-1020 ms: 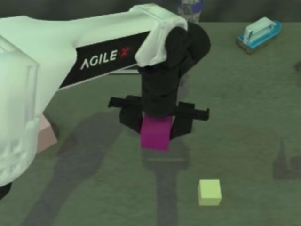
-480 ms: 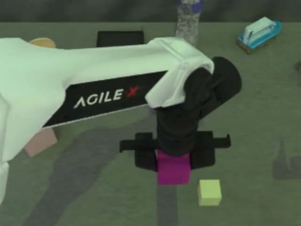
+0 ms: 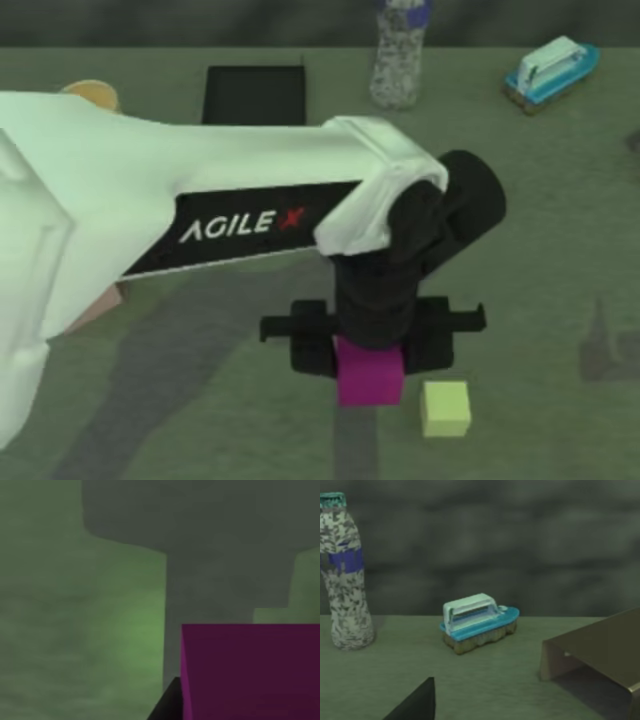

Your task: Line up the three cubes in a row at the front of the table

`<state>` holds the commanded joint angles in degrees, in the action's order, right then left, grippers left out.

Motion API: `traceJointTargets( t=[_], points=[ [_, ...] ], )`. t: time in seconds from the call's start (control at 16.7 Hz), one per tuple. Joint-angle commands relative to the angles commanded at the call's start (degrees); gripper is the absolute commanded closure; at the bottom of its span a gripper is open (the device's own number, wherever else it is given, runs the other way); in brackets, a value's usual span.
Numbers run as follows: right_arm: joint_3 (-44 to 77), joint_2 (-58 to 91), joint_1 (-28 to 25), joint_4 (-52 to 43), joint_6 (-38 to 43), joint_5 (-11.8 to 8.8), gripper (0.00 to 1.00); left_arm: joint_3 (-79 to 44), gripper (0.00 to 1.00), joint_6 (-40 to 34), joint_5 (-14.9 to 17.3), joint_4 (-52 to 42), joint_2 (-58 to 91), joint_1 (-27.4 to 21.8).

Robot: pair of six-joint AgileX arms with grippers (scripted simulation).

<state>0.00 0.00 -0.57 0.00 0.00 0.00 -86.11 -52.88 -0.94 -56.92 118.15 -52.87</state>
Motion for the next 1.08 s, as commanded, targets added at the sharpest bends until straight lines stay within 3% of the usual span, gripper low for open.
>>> traceJointTargets(
  t=[0.24,0.48,1.08],
  points=[
    [0.0,0.0,0.0,0.0,0.0,0.0,0.0,4.7,1.0,0.0,0.1,7.3,2.5,-0.2],
    [0.0,0.0,0.0,0.0,0.0,0.0,0.0,5.1,1.0,0.0,0.1,7.7,2.7,-0.2],
    [0.0,0.0,0.0,0.0,0.0,0.0,0.0,5.1,0.25,0.0,0.1,7.7,2.7,-0.2]
  ],
)
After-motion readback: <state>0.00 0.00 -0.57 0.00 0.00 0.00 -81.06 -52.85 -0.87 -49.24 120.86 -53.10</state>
